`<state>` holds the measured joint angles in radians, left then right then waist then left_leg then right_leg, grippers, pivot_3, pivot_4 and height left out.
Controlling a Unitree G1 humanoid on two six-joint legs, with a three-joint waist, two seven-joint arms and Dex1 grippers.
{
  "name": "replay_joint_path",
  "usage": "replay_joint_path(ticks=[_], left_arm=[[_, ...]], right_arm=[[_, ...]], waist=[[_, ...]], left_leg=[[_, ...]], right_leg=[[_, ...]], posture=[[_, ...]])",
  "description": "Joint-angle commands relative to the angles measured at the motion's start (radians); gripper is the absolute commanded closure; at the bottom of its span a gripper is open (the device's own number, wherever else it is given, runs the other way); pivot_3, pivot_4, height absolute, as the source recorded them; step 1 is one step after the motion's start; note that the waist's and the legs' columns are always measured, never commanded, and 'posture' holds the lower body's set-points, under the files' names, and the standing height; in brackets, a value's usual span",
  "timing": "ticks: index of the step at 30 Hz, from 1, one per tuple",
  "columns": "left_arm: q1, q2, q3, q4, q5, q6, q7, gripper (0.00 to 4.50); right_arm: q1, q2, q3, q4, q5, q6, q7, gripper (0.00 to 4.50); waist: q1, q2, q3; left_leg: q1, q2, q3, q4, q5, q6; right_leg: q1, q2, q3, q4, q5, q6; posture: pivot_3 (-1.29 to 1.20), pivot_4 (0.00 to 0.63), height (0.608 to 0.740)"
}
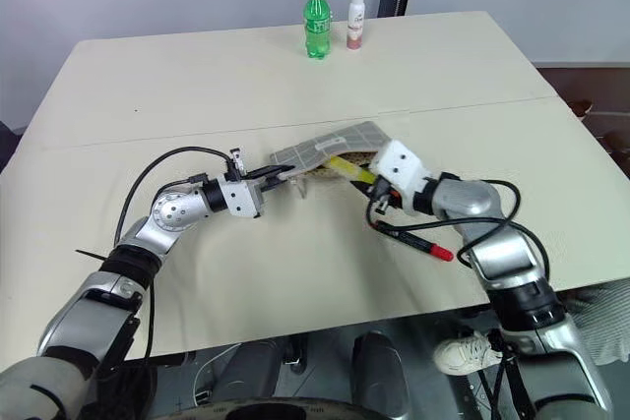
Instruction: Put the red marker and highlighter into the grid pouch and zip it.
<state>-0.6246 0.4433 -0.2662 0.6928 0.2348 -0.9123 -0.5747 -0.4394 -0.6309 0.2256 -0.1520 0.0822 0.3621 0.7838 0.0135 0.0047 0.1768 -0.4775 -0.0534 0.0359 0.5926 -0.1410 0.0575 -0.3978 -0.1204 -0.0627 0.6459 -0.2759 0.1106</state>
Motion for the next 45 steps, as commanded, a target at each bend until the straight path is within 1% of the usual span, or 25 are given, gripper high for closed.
replay_joint_path(ticks=[1,5,12,14,16,18,19,20,23,25,28,29,31,33,38,39,41,42,43,44,45], left_arm=[[-0.017,-0.011,-0.015,-0.054,-0.046,-0.021,-0.037,4.50],[-0.012,0.004,-0.013,-0.089,-0.123,0.000,-0.119,4.50],[-0.003,0.025,0.013,-0.079,-0.128,0.009,-0.122,4.50],[0.000,0.028,0.016,-0.079,-0.119,0.010,-0.113,4.50],[0.006,0.029,0.020,-0.083,-0.120,0.017,-0.105,4.50],[0.013,0.032,0.022,-0.084,-0.120,0.016,-0.103,4.50],[0.019,0.034,0.022,-0.087,-0.125,0.017,-0.105,4.50],[0.023,0.036,0.022,-0.090,-0.125,0.020,-0.105,4.50],[0.036,0.042,0.029,-0.092,-0.116,0.028,-0.096,4.50],[0.046,0.048,0.037,-0.096,-0.110,0.027,-0.089,4.50],[0.051,0.058,0.046,-0.088,-0.104,0.028,-0.076,4.50],[0.053,0.059,0.046,-0.085,-0.102,0.028,-0.072,4.50],[0.056,0.056,0.045,-0.086,-0.099,0.029,-0.068,4.50],[0.056,0.050,0.041,-0.089,-0.098,0.032,-0.066,4.50],[0.055,0.037,0.027,-0.090,-0.090,0.028,-0.067,4.50],[0.055,0.034,0.027,-0.091,-0.089,0.028,-0.066,4.50],[0.055,0.032,0.026,-0.096,-0.087,0.028,-0.067,4.50],[0.056,0.032,0.026,-0.098,-0.087,0.028,-0.067,4.50],[0.057,0.032,0.027,-0.100,-0.086,0.029,-0.066,4.50],[0.061,0.034,0.027,-0.104,-0.086,0.029,-0.066,4.50],[0.064,0.035,0.029,-0.109,-0.088,0.032,-0.066,4.50]], right_arm=[[-0.050,0.015,0.058,0.029,-0.076,-0.077,0.007,3.59],[-0.104,-0.003,0.118,0.101,-0.188,-0.178,0.019,3.59],[-0.096,-0.019,0.110,0.203,-0.261,-0.324,0.003,3.59],[-0.079,-0.010,0.071,0.201,-0.236,-0.327,-0.010,2.54],[-0.056,-0.010,0.033,0.172,-0.211,-0.339,-0.020,1.69],[-0.008,-0.012,-0.015,0.111,-0.157,-0.326,-0.011,0.59],[0.021,-0.010,-0.039,0.075,-0.122,-0.299,-0.001,0.12],[0.064,-0.003,-0.068,0.023,-0.072,-0.271,0.008,0.05],[0.219,0.021,-0.180,-0.161,0.117,-0.143,0.014,0.05],[0.304,0.027,-0.262,-0.253,0.212,-0.074,0.001,0.05],[0.463,0.024,-0.416,-0.353,0.303,-0.002,-0.040,0.05],[0.513,0.021,-0.451,-0.373,0.313,0.008,-0.047,0.05],[0.615,-0.012,-0.501,-0.377,0.286,-0.011,-0.026,0.05],[0.673,-0.043,-0.539,-0.342,0.266,-0.035,-0.005,0.05],[0.742,-0.127,-0.553,-0.262,0.267,-0.086,0.105,0.05],[0.747,-0.145,-0.541,-0.230,0.230,-0.117,0.111,0.05],[0.742,-0.154,-0.536,-0.178,0.241,-0.087,0.121,0.05],[0.739,-0.158,-0.532,-0.158,0.242,-0.070,0.121,0.56],[0.739,-0.166,-0.524,-0.138,0.230,-0.065,0.121,0.91],[0.745,-0.175,-0.511,-0.117,0.217,-0.063,0.130,1.35],[0.750,-0.182,-0.502,-0.101,0.212,-0.060,0.139,1.91]], waist=[[0.001,0.000,0.000],[-0.001,0.000,0.000],[-0.001,0.000,0.000],[0.000,0.000,0.000],[0.000,0.000,0.000],[0.000,0.000,0.000],[0.000,0.000,0.000],[0.000,0.000,0.000],[0.002,0.000,0.000],[0.002,0.000,0.000],[0.003,0.000,0.000],[0.003,0.000,0.000],[0.007,0.000,0.000],[0.014,0.000,0.000],[0.020,0.001,-0.001],[0.023,0.001,-0.001],[0.025,0.001,-0.001],[0.027,0.001,-0.001],[0.028,0.001,-0.001],[0.028,0.001,-0.001],[0.027,0.001,-0.001]], left_leg=[[0.000,0.000,0.000,0.000,0.000,0.000],[0.000,-0.001,0.000,0.001,0.000,0.000],[0.000,-0.001,0.000,0.001,0.000,0.000],[0.000,-0.001,0.000,0.001,0.000,0.000],[0.000,-0.001,0.000,0.001,0.000,0.000],[0.000,-0.001,0.000,0.001,0.000,0.000],[0.000,-0.001,0.000,0.001,0.000,0.000],[0.000,-0.001,0.000,0.001,0.000,0.000],[0.000,0.000,-0.001,0.000,0.000,0.000],[0.000,0.000,-0.001,0.000,0.000,0.000],[0.001,0.000,-0.001,0.000,0.000,0.000],[0.001,0.000,-0.001,-0.001,0.000,0.000],[0.001,0.000,0.000,-0.002,0.000,0.000],[0.001,0.000,0.003,-0.004,0.000,0.000],[0.003,0.001,0.011,-0.005,0.000,0.000],[0.003,0.001,0.011,-0.005,0.000,0.000],[0.003,0.001,0.011,-0.005,0.000,0.000],[0.003,0.001,0.010,-0.005,0.000,0.000],[0.003,0.002,0.010,-0.005,-0.001,0.000],[0.003,0.002,0.010,-0.005,-0.001,0.001],[0.003,0.002,0.010,-0.005,-0.001,0.001]], right_leg=[[0.000,0.000,0.000,0.000,0.000,0.000],[0.000,0.000,0.000,0.000,0.000,0.000],[0.000,0.001,0.000,0.001,0.000,0.000],[0.000,0.001,0.000,0.001,0.000,0.000],[0.000,0.001,0.000,0.001,0.000,0.000],[0.000,0.001,0.000,0.001,0.000,0.000],[0.000,0.001,0.000,0.001,0.000,0.000],[0.000,0.001,0.000,0.001,0.000,0.001],[0.000,0.001,0.001,0.002,0.001,0.001],[0.000,0.001,0.001,0.002,0.001,0.001],[0.001,0.001,0.002,0.002,0.000,0.000],[0.001,0.001,0.002,0.001,-0.002,-0.003],[0.001,0.001,0.004,0.001,-0.002,-0.004],[-0.001,0.001,0.005,0.001,-0.003,-0.004],[-0.003,-0.001,0.008,-0.001,-0.003,-0.005],[-0.002,-0.001,0.008,-0.002,-0.003,-0.005],[-0.001,-0.002,0.008,-0.005,-0.002,-0.005],[0.000,-0.002,0.007,-0.007,-0.002,-0.005],[0.001,-0.002,0.006,-0.009,-0.001,-0.005],[0.002,-0.002,0.006,-0.010,-0.001,-0.005],[0.002,-0.002,0.006,-0.012,0.000,-0.005]], posture=[[0.00,0.150,0.740],[0.00,0.150,0.740],[0.00,0.150,0.740],[0.00,0.150,0.740],[0.00,0.150,0.740],[0.00,0.150,0.740],[0.00,0.150,0.740],[0.00,0.150,0.740],[0.00,0.150,0.740],[0.00,0.150,0.740],[0.00,0.150,0.740],[0.00,0.150,0.740],[0.00,0.150,0.740],[0.00,0.150,0.740],[0.00,0.150,0.740],[0.00,0.150,0.740],[0.00,0.150,0.740],[0.00,0.150,0.740],[0.00,0.150,0.740],[0.00,0.150,0.740],[0.00,0.150,0.740]])
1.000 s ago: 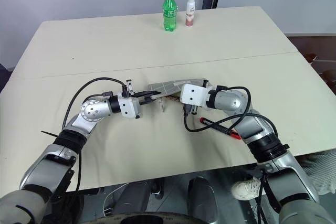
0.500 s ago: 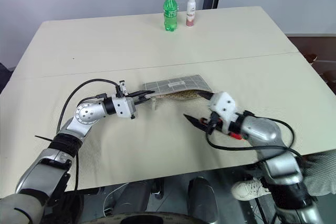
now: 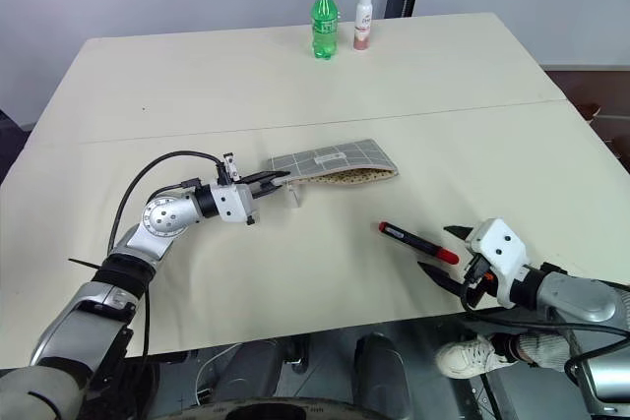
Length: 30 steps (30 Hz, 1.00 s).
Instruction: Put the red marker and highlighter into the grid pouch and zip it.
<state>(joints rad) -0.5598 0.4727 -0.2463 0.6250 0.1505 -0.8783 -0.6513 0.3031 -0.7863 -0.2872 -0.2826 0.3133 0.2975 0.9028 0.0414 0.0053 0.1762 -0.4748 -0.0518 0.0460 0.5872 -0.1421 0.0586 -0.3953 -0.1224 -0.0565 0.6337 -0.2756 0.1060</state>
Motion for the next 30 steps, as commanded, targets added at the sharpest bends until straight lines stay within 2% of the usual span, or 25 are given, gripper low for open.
replay_joint_path(ticks=[1,4,5,13,25,30], left_arm=[[0.003,0.009,0.010,-0.045,-0.003,-0.002,0.011,4.50],[0.011,0.014,0.013,-0.056,-0.004,0.002,0.011,4.50],[0.011,0.014,0.013,-0.057,-0.004,0.004,0.012,4.50],[-0.008,0.001,0.009,-0.052,0.005,0.015,0.021,4.50],[-0.018,0.000,-0.001,-0.133,0.004,0.035,-0.003,4.50],[-0.023,-0.009,-0.021,-0.150,0.009,0.039,-0.016,4.50]], right_arm=[[0.002,-0.026,0.007,0.035,-0.001,0.011,0.030,2.44],[-0.027,-0.027,-0.019,-0.007,0.077,0.053,0.056,4.02],[-0.044,-0.030,-0.021,-0.030,0.093,0.059,0.062,4.21],[-0.193,-0.045,0.041,-0.144,0.101,0.092,0.050,4.19],[-0.352,-0.021,0.156,0.009,-0.028,0.004,0.002,4.19],[-0.466,-0.017,0.298,0.044,-0.155,-0.061,0.000,4.19]], waist=[[-0.001,0.000,0.000],[-0.001,0.000,0.000],[-0.001,0.000,0.000],[-0.001,0.000,0.000],[-0.002,0.000,0.000],[-0.003,0.000,0.000]], left_leg=[[0.000,0.000,0.000,0.000,0.000,0.000],[0.000,0.000,0.000,0.000,-0.001,0.001],[0.000,0.000,0.001,0.000,-0.001,0.001],[0.000,0.000,0.001,-0.001,-0.001,0.001],[-0.001,0.000,0.001,0.002,-0.001,0.001],[-0.001,0.001,0.002,0.003,-0.001,0.001]], right_leg=[[0.001,0.000,0.000,-0.002,0.001,0.000],[0.002,0.000,0.000,-0.004,0.002,0.001],[0.002,0.000,0.000,-0.004,0.002,0.000],[0.000,0.000,0.000,-0.004,0.002,0.000],[0.001,-0.001,-0.001,-0.004,0.004,0.002],[0.000,0.000,-0.001,-0.003,0.005,0.003]], posture=[[0.00,0.150,0.740],[0.00,0.150,0.740],[0.00,0.150,0.740],[0.00,0.150,0.740],[0.00,0.150,0.740],[0.00,0.150,0.740]])
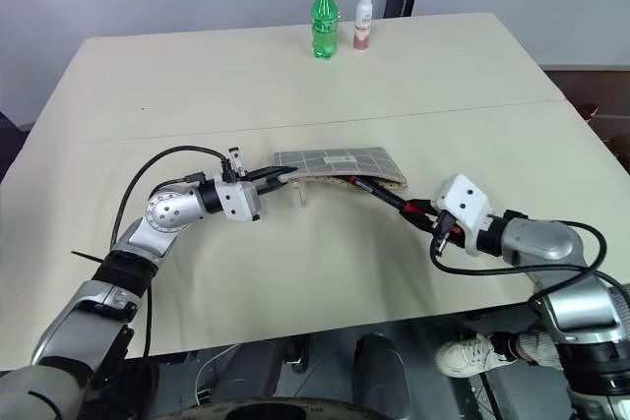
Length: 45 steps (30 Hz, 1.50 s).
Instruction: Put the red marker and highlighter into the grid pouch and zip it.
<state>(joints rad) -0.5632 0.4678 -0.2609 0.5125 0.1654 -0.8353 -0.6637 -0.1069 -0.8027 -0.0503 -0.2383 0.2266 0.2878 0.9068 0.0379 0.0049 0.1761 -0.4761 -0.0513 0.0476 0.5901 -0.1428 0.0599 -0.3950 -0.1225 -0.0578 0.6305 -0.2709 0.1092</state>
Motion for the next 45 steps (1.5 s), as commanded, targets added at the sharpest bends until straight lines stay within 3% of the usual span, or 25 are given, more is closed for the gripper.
replay_joint_path(ticks=[1,8,13,17,21,26,31,35,39,45], left_arm=[[-0.022,-0.006,-0.012,-0.038,-0.003,-0.006,-0.008,4.50],[-0.034,-0.024,-0.033,-0.032,-0.025,-0.001,-0.039,4.50],[-0.016,-0.025,-0.032,-0.032,-0.023,-0.002,-0.041,4.50],[0.002,-0.019,-0.018,-0.041,-0.016,0.018,-0.024,4.50],[0.021,-0.014,-0.014,-0.041,-0.011,0.021,-0.015,4.50],[0.028,-0.026,-0.024,-0.032,-0.002,0.015,0.001,4.50],[0.014,-0.048,-0.034,-0.019,0.034,0.023,0.030,4.50],[-0.002,-0.075,-0.058,-0.066,0.072,0.020,0.039,4.50],[-0.004,-0.079,-0.074,-0.077,0.130,0.008,0.067,4.50],[-0.037,-0.073,-0.090,-0.075,0.264,-0.008,0.160,4.50]], right_arm=[[-0.087,0.004,0.093,0.006,-0.097,-0.060,-0.007,4.19],[-0.314,0.078,0.285,0.091,-0.291,-0.129,-0.047,4.19],[-0.322,0.136,0.298,0.122,-0.330,-0.198,-0.094,4.19],[-0.252,0.102,0.235,0.110,-0.285,-0.237,-0.079,2.24],[-0.166,0.083,0.080,-0.002,-0.111,-0.147,-0.052,0.15],[-0.048,0.124,-0.090,-0.155,0.248,0.167,-0.039,0.06],[0.041,0.118,-0.128,-0.279,0.458,0.383,-0.063,0.06],[0.117,0.119,-0.012,-0.310,0.451,0.482,-0.100,0.06],[0.051,0.214,0.062,-0.215,0.344,0.454,-0.237,0.06],[-0.096,0.468,0.055,-0.105,0.387,0.463,-0.382,0.06]], waist=[[0.000,0.000,0.000],[0.002,0.000,0.000],[0.003,0.000,0.000],[0.003,0.000,0.000],[0.002,0.000,0.000],[0.003,0.000,0.000],[0.002,0.000,0.000],[0.003,0.000,0.000],[0.001,0.000,0.000],[0.002,0.000,0.000]], left_leg=[[0.000,0.000,0.000,0.000,0.000,0.000],[0.000,0.000,0.000,0.001,0.000,0.000],[-0.001,0.000,0.000,0.001,0.000,0.000],[-0.001,0.000,0.001,0.001,0.000,0.000],[-0.001,0.000,0.001,0.001,0.000,0.000],[0.000,0.003,0.001,0.001,0.000,0.000],[0.000,0.005,0.004,-0.002,0.000,0.000],[0.000,0.006,0.005,-0.003,0.000,0.000],[0.000,0.007,0.008,-0.004,0.000,0.000],[-0.001,0.011,0.014,-0.005,0.000,0.000]], right_leg=[[0.000,0.000,0.000,0.000,0.000,0.000],[0.000,0.000,0.000,0.000,0.000,-0.001],[-0.001,0.001,0.000,0.000,0.002,0.002],[-0.001,0.003,0.000,0.000,0.003,0.003],[-0.001,0.003,0.000,0.001,0.004,0.003],[-0.001,0.004,0.001,0.001,0.002,0.000],[-0.003,0.004,0.002,0.001,0.002,-0.001],[-0.004,0.003,0.002,0.000,0.002,-0.002],[-0.005,0.002,0.002,-0.001,0.003,-0.004],[-0.010,0.003,0.002,0.000,0.006,-0.006]], posture=[[0.00,0.150,0.740],[0.00,0.150,0.740],[0.00,0.150,0.740],[0.00,0.150,0.740],[0.00,0.150,0.740],[0.00,0.150,0.740],[0.00,0.150,0.740],[0.00,0.150,0.740],[0.00,0.150,0.740],[0.00,0.150,0.740]])
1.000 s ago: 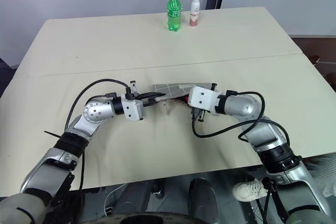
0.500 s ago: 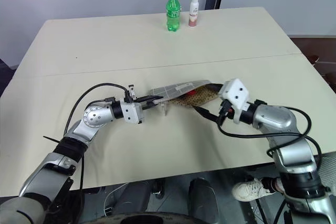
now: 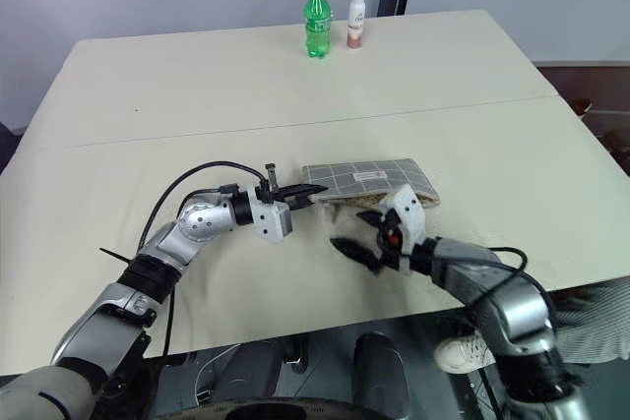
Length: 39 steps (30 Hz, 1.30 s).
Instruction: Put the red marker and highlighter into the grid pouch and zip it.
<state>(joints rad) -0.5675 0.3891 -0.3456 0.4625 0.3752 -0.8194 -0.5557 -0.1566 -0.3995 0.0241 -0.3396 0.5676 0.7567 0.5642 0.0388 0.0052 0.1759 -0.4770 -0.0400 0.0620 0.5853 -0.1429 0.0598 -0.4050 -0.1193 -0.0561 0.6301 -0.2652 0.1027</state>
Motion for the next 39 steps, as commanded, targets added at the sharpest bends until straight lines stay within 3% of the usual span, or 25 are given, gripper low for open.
replay_joint_path(ticks=[1,10,13,16,20,23,28,32,38,39], left_arm=[[-0.035,0.005,-0.006,-0.023,0.061,-0.025,0.061,4.50],[-0.066,0.006,-0.011,-0.007,0.080,-0.008,0.112,4.50],[-0.058,0.005,-0.015,-0.017,0.076,-0.002,0.117,4.50],[-0.048,0.006,-0.018,-0.024,0.072,0.006,0.122,4.50],[-0.033,0.003,-0.013,-0.026,0.055,0.026,0.125,4.50],[-0.018,-0.004,0.002,-0.034,0.017,0.058,0.116,4.50],[-0.018,0.018,0.062,-0.007,-0.063,0.111,0.117,4.50],[-0.054,0.042,0.092,0.056,-0.091,0.118,0.131,4.50],[-0.088,0.018,0.122,0.121,-0.245,0.160,0.023,4.50],[-0.088,0.011,0.127,0.122,-0.281,0.176,-0.009,4.15]], right_arm=[[-0.057,0.082,-0.025,-0.003,0.051,-0.001,-0.048,0.06],[-0.082,0.072,0.021,-0.009,0.093,0.043,0.022,0.06],[-0.095,0.098,0.022,0.010,0.090,0.040,0.005,0.86],[-0.095,0.114,0.008,0.017,0.091,0.036,-0.010,2.34],[-0.058,0.051,-0.007,-0.002,0.078,0.037,0.015,4.47],[-0.035,-0.008,-0.044,-0.005,0.083,0.029,0.038,4.47],[0.027,-0.219,-0.167,0.076,0.014,-0.033,0.108,4.47],[0.061,-0.328,-0.246,0.150,-0.018,-0.082,0.149,4.47],[0.114,-0.362,-0.278,0.135,-0.024,-0.129,0.178,4.47],[0.120,-0.356,-0.275,0.114,-0.015,-0.132,0.179,4.49]], waist=[[0.002,0.000,0.000],[-0.001,0.000,0.000],[-0.001,0.000,0.000],[0.001,0.000,0.000],[0.001,0.000,0.000],[0.001,0.000,0.000],[0.003,0.000,0.000],[0.001,0.000,0.000],[0.001,0.000,0.000],[0.001,0.000,0.000]], left_leg=[[0.000,0.000,0.000,-0.001,0.000,0.000],[-0.001,0.001,0.002,0.000,0.000,0.000],[0.000,0.002,0.002,0.001,0.000,0.000],[0.000,0.002,0.002,0.000,0.000,0.000],[-0.001,0.002,0.004,0.000,0.000,0.000],[-0.001,0.002,0.004,0.000,0.000,0.000],[-0.001,0.002,0.006,0.001,0.000,0.000],[-0.001,0.004,0.008,0.002,0.000,0.000],[-0.001,0.005,0.009,0.007,-0.003,0.005],[-0.001,0.005,0.009,0.008,-0.003,0.005]], right_leg=[[0.000,0.000,0.000,0.000,0.000,0.000],[-0.001,0.000,-0.001,0.000,0.005,0.002],[-0.001,0.001,-0.001,0.000,0.004,0.001],[-0.002,0.001,-0.001,0.000,0.004,0.001],[-0.002,0.000,-0.001,0.000,0.005,0.002],[-0.002,0.000,-0.001,0.000,0.004,0.001],[-0.002,-0.001,0.000,0.000,0.004,0.000],[-0.002,-0.002,-0.001,-0.001,0.005,0.001],[0.001,-0.002,-0.001,0.000,0.007,0.004],[0.001,-0.002,-0.001,-0.001,0.007,0.004]], posture=[[0.00,0.150,0.740],[0.00,0.150,0.740],[0.00,0.150,0.740],[0.00,0.150,0.740],[0.00,0.150,0.740],[0.00,0.150,0.740],[0.00,0.150,0.740],[0.00,0.150,0.740],[0.00,0.150,0.740],[0.00,0.150,0.740]])
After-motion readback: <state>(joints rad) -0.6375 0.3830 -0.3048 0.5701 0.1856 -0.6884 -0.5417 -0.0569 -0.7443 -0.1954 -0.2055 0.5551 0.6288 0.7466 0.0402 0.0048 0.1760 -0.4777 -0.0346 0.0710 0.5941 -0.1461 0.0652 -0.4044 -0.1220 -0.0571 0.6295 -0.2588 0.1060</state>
